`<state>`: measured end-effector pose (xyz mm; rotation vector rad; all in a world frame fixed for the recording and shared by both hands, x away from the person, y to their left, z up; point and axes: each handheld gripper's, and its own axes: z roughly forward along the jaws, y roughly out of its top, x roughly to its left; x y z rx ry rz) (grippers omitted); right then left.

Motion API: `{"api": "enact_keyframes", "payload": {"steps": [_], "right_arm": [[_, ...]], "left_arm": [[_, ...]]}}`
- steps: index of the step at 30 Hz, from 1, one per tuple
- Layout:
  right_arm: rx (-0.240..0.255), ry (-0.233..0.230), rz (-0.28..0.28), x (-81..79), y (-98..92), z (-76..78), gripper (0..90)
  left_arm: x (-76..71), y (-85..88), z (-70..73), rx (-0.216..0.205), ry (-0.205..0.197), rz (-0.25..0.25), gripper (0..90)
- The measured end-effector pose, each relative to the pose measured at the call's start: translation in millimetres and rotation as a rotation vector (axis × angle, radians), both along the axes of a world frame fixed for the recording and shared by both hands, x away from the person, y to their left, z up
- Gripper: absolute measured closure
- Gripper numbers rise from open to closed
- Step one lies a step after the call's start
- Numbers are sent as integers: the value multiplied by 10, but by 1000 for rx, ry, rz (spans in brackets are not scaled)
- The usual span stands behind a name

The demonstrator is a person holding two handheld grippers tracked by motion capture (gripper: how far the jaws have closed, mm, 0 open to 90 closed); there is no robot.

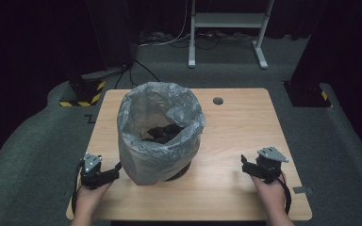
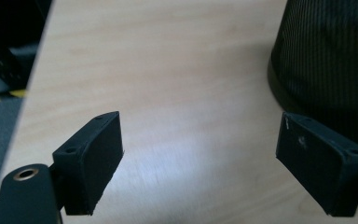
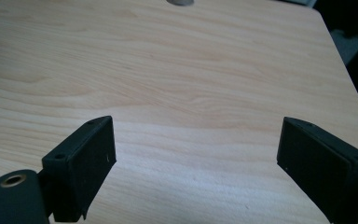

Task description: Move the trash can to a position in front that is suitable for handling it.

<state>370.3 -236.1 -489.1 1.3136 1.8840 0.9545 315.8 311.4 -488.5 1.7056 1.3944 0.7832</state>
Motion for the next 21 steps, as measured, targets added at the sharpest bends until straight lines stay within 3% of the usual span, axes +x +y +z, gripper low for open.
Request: {"api": "enact_keyframes", "payload": {"steps": [2,4,7,12,21], "right_arm": [[10,-17,18,-12,31,41,116],[17,-40,34,-32,61,82,114],[36,-89,55,-73,103,133,113],[45,-115,72,-123,203,204,106],[55,-120,114,-211,466,338,106]], "left_arm": [[-8,13,50,-18,-23,0,147],[-22,23,92,3,-43,8,147],[-37,49,150,-3,-66,22,147],[-59,84,259,-13,-84,49,147],[-81,15,491,-25,-162,38,149]]}}
